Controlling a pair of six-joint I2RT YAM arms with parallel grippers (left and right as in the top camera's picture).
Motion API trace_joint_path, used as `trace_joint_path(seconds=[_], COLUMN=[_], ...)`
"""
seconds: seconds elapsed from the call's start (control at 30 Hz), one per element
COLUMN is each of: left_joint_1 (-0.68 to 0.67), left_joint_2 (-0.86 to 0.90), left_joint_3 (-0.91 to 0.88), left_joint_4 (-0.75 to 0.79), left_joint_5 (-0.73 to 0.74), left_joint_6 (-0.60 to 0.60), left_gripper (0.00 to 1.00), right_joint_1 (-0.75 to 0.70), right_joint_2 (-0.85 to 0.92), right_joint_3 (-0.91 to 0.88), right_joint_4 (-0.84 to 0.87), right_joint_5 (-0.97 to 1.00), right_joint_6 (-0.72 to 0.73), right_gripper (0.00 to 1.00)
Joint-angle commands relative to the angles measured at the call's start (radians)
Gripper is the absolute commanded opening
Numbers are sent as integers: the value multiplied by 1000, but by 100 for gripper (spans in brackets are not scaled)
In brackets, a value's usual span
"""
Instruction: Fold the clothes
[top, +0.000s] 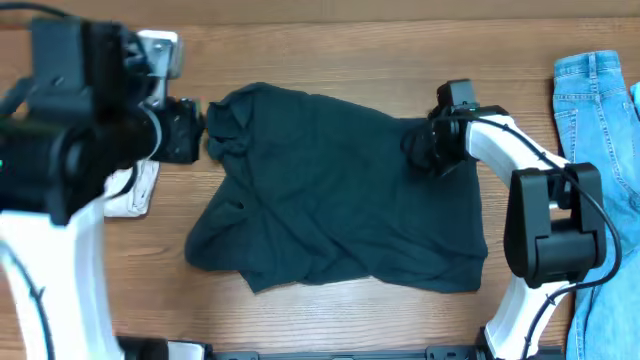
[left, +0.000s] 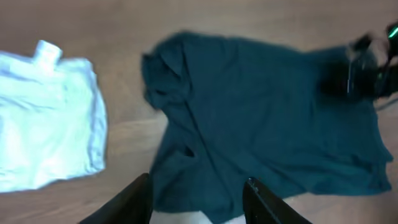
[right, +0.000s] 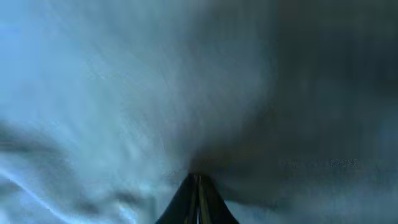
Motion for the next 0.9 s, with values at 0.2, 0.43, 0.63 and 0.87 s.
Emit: trace_joint_path(seconds=[0.2,0.43,0.63,0.87], left_joint_1=[-59,-149,-186,-185], left_joint_2=[267,451,641,814], left_joint_3=[-55,-55,-56,-56], left_joint_4=[24,100,99,115], left_joint_5=[85,16,-40,-40], left_joint_6=[97,122,159,237], left_gripper=[52,56,45,4], right_joint_1=[-86,-154,-175,-172], right_joint_2=[144,143,138,136], right_joint_3=[109,344,614,779], right_joint_4=[241,135,-187,-469], right_joint_5=[52,-52,-130,-130], right_joint_6=[156,-10,-134,-133], right_gripper=[4,4,8,8])
